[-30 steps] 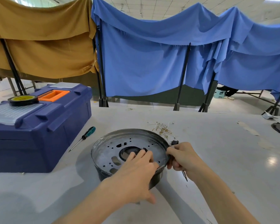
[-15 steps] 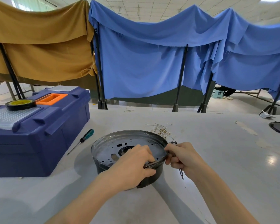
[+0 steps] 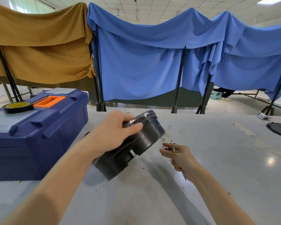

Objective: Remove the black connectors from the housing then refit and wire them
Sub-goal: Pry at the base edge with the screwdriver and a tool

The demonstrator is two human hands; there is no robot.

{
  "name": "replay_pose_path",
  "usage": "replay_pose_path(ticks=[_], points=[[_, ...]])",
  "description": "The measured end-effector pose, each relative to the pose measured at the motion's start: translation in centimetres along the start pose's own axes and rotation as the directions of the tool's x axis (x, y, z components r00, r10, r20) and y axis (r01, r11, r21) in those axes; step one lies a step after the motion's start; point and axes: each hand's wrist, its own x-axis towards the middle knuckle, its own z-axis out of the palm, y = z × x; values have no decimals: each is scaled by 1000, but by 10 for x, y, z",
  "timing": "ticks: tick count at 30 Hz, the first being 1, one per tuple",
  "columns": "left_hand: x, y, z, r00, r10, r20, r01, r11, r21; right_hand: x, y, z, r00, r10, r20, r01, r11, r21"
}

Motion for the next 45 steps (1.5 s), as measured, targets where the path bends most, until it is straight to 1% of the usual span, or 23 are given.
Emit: replay_pose_path(ticks=[1,2,4,5,7,9,12,14,15,17,20,22,24,25,27,29,34,39,41,43,45], points=[[1,2,-5,999,-21,-24,17,991,-133,0,1,2,1000,-14,8,14,1000,4],[2,3,-9,998,-55,-45,40,961,-273,1,0,4,999,-35,24,34,999,19],[2,1,-16,988,-146,-52,98,847,-522,2,-2,6,994,-83,69,80,996,50],[2,-2,-19,980,-193,-39,131,785,-605,2,-4,6,991,-102,88,96,993,61],[1,-11,-22,959,-282,-9,195,685,-702,1,-9,5,986,-135,99,128,989,70],[1,-23,-21,930,-368,21,252,595,-763,1,-12,2,984,-159,79,156,987,46],[0,-43,-12,881,-465,87,325,461,-826,-1,-15,-3,983,-175,47,178,981,-72],[-1,-55,-6,855,-502,130,365,405,-839,-2,-18,-5,987,-157,26,159,977,-143],[-2,-60,-5,845,-517,138,385,409,-827,-3,-20,-6,989,-149,17,149,974,-171],[-1,-67,-2,832,-541,121,410,454,-791,-4,-24,-8,990,-141,-1,137,963,-230],[1,-78,2,822,-568,29,399,540,-741,-4,-27,-10,990,-139,-5,128,923,-362],[3,-82,5,808,-589,-4,443,612,-655,-3,-27,-11,991,-134,-12,114,883,-455],[4,-84,7,787,-617,-5,514,660,-548,-2,-27,-9,990,-137,-15,108,837,-536],[3,-86,8,783,-622,-2,547,690,-475,-2,-27,-7,990,-141,-8,111,818,-564],[1,-93,13,806,-589,60,571,746,-342,-2,-25,-4,992,-129,-1,102,788,-607],[0,-102,20,815,-566,120,575,767,-286,-1,-21,-1,995,-104,4,82,765,-639],[1,-130,34,808,-583,85,588,804,-82,-1,-15,7,998,-60,22,59,744,-666],[3,-139,38,813,-581,31,581,814,9,-1,-13,10,997,-65,33,70,717,-693],[4,-139,38,824,-566,26,565,825,33,-2,-15,8,997,-58,52,77,736,-672],[2,-136,37,850,-526,32,524,850,53,-1,-18,4,998,-39,59,67,772,-632],[1,-132,36,889,-457,21,455,889,56,3,-20,-2,1000,-29,4,26,826,-564]])
